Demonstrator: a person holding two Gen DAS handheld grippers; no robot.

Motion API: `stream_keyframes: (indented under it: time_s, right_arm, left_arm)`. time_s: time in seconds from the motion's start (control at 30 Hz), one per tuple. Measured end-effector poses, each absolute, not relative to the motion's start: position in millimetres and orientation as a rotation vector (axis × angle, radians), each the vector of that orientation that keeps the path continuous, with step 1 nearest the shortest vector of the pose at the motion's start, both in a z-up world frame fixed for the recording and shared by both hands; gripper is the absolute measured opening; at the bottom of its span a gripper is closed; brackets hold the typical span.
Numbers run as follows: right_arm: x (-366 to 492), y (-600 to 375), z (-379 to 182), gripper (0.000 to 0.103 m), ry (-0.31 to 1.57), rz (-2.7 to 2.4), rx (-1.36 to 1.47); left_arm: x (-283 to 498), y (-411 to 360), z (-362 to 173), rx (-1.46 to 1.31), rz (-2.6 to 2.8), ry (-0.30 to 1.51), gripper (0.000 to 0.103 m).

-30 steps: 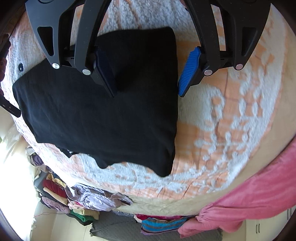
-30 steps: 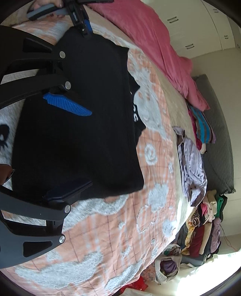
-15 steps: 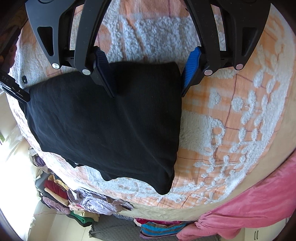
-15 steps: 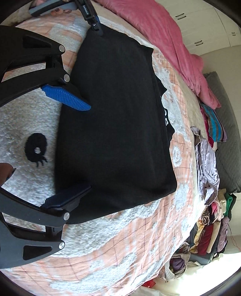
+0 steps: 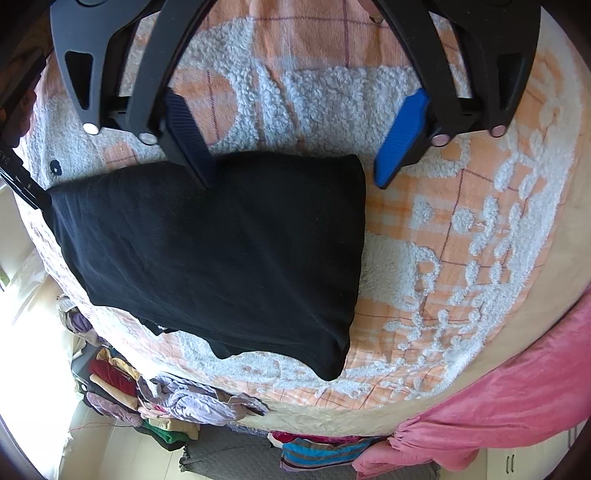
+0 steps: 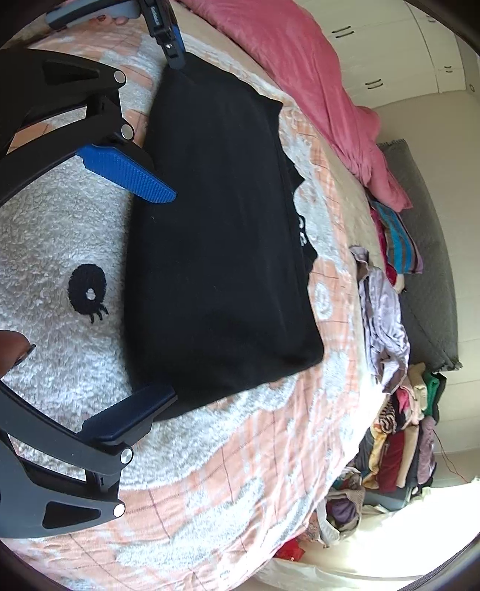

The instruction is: Fold small clothes

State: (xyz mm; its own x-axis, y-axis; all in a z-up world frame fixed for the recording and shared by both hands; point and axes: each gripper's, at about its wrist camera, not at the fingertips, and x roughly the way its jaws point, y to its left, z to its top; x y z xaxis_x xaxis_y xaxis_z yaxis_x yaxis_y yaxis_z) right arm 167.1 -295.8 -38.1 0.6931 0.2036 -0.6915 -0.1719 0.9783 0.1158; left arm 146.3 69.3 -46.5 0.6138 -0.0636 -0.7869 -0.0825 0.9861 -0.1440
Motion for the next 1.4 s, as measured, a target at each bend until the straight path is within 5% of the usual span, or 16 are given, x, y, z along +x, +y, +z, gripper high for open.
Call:
stream_keyframes:
  time_s: [0.13, 1.4]
  right_arm:
    - [162, -299, -32, 0.099, 0.746, 0.219, 0.060]
    - [123, -196, -1, 0.099, 0.650, 0.413, -0.134]
  left_arm:
    - [140, 67, -42, -0.171, 0.013, 0.900, 0.093]
    - [110, 96, -19, -0.208, 0.072, 0.841, 0.094]
